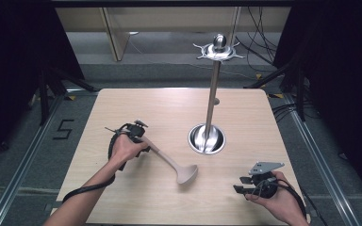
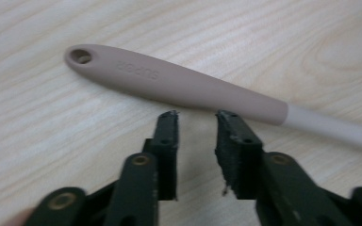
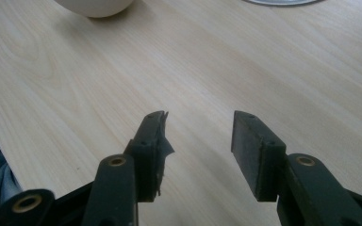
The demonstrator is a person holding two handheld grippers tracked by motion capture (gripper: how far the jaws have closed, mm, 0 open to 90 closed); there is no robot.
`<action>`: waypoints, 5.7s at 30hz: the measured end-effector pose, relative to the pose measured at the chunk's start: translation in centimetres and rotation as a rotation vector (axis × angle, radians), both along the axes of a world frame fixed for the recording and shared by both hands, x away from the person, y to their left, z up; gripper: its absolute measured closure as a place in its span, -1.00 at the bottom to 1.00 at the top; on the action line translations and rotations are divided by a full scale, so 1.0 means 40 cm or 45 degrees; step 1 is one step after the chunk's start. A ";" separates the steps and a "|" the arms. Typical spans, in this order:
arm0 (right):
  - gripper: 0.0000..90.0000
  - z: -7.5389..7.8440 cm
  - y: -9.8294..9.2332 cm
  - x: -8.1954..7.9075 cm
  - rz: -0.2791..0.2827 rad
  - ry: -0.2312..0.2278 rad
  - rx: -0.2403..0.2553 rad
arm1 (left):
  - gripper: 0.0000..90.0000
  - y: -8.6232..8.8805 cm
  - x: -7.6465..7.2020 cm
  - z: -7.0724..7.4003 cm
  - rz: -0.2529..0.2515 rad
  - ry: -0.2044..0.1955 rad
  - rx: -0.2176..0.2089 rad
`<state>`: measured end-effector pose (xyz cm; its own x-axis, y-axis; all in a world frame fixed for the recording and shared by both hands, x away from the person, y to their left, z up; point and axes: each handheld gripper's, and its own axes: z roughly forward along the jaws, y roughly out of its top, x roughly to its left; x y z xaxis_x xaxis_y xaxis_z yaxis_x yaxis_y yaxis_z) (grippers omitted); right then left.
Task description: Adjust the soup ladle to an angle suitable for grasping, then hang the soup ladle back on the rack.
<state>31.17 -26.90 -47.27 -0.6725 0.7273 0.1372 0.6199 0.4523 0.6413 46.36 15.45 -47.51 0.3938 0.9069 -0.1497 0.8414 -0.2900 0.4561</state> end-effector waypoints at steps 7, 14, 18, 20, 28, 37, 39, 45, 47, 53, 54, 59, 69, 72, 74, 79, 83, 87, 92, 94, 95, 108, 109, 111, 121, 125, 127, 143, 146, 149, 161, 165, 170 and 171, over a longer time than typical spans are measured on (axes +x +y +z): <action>0.22 0.006 -0.009 0.001 0.040 -0.014 -0.053 | 0.07 0.040 -0.006 0.028 0.091 -0.016 -0.169; 0.21 0.018 -0.007 -0.005 0.029 -0.033 -0.033 | -0.07 0.041 -0.024 0.041 0.137 -0.052 -0.230; 0.21 0.019 0.001 -0.002 0.028 -0.032 -0.021 | -0.16 0.026 -0.036 0.037 0.170 -0.073 -0.231; 0.21 0.019 0.001 0.000 0.057 -0.049 -0.041 | -0.18 0.021 -0.031 0.036 0.181 -0.059 -0.224; 0.20 0.013 0.011 0.018 0.095 -0.032 -0.012 | -0.15 -0.027 0.025 0.031 0.285 0.127 -0.150; 0.19 0.011 -0.006 0.012 0.066 -0.025 -0.022 | -0.17 -0.081 0.044 0.012 0.331 0.211 -0.094; 0.18 0.014 -0.004 0.005 0.059 -0.026 -0.018 | -0.17 -0.087 0.045 0.005 0.346 0.216 -0.093; 0.18 0.016 -0.001 0.002 0.047 0.014 -0.042 | -0.18 -0.096 0.051 0.001 0.363 0.208 -0.064; 0.17 0.010 -0.003 0.007 0.060 -0.018 -0.035 | -0.19 -0.101 0.054 0.000 0.368 0.215 -0.043; 0.16 0.008 -0.002 0.005 0.075 -0.008 -0.044 | -0.22 -0.115 0.050 -0.011 0.371 0.222 -0.014; 0.16 0.006 -0.004 0.007 0.094 -0.023 -0.062 | -0.23 -0.117 0.049 -0.013 0.375 0.229 -0.011; 0.16 0.008 0.002 0.004 0.093 0.001 -0.037 | -0.26 -0.118 0.046 -0.019 0.364 0.255 -0.012; 0.15 0.005 0.003 0.002 0.083 0.011 -0.051 | -0.18 -0.124 0.060 -0.016 0.333 0.295 0.014; 0.15 0.006 0.002 0.002 0.104 0.017 -0.076 | -0.14 -0.118 0.066 -0.014 0.322 0.329 -0.010; 0.15 0.007 0.003 0.001 0.107 0.023 -0.073 | -0.07 -0.108 0.070 -0.010 0.265 0.365 -0.003; 0.15 0.003 0.005 0.002 0.130 0.016 -0.073 | 0.07 -0.092 0.078 -0.009 0.209 0.421 0.006; 0.15 0.004 0.006 0.001 0.134 0.030 -0.081 | 0.19 -0.082 0.078 -0.006 0.129 0.424 0.066; 0.15 -0.002 0.009 -0.001 0.125 0.019 -0.076 | 0.29 -0.077 0.078 0.001 0.085 0.451 0.146; 0.14 -0.003 0.011 -0.002 0.134 0.026 -0.078 | 0.44 -0.075 0.072 0.001 0.051 0.407 0.219; 0.14 0.003 0.011 -0.005 0.137 0.069 -0.084 | 0.45 -0.075 0.072 0.003 0.048 0.416 0.229; 0.14 0.003 0.011 -0.004 0.140 0.058 -0.083 | 0.44 -0.077 0.071 0.004 0.045 0.417 0.241; 0.13 0.001 0.012 -0.005 0.145 0.065 -0.095 | 0.42 -0.081 0.071 -0.002 -0.056 0.397 0.333; 0.13 0.001 0.013 -0.005 0.146 0.064 -0.094 | 0.45 -0.078 0.071 -0.001 -0.072 0.400 0.346; 0.13 0.001 0.013 -0.007 0.140 0.073 -0.093 | 0.54 -0.075 0.066 -0.001 -0.085 0.358 0.357; 0.13 0.000 0.013 -0.005 0.148 0.066 -0.094 | 0.66 -0.033 0.042 -0.011 -0.185 0.219 0.299; 0.12 0.000 0.013 -0.005 0.146 0.068 -0.094 | 0.66 -0.024 0.025 -0.004 -0.199 0.165 0.220; 0.12 -0.001 0.013 -0.005 0.147 0.064 -0.095 | 0.66 -0.024 0.013 0.011 -0.172 0.176 0.171; 0.10 -0.002 0.014 -0.005 0.153 0.048 -0.109 | 0.66 0.080 -0.095 0.108 -0.337 -0.248 -0.107; 0.09 -0.003 0.021 -0.011 0.127 0.087 -0.072 | 0.66 0.095 -0.123 0.124 -0.341 -0.314 -0.132; 0.09 -0.003 0.023 -0.012 0.123 0.092 -0.070 | 0.66 0.103 -0.139 0.130 -0.349 -0.364 -0.158; 0.09 -0.004 0.019 -0.008 0.157 0.038 -0.091 | 0.66 0.144 -0.228 0.142 -0.380 -0.606 -0.309; 0.09 -0.003 0.021 -0.008 0.147 0.045 -0.086 | 0.66 0.154 -0.243 0.148 -0.363 -0.639 -0.376; 0.09 -0.004 0.019 -0.007 0.154 0.033 -0.094 | 0.67 0.157 -0.254 0.159 -0.354 -0.687 -0.402; 0.09 -0.005 0.019 -0.007 0.156 0.032 -0.094 | 0.66 0.158 -0.254 0.160 -0.354 -0.698 -0.407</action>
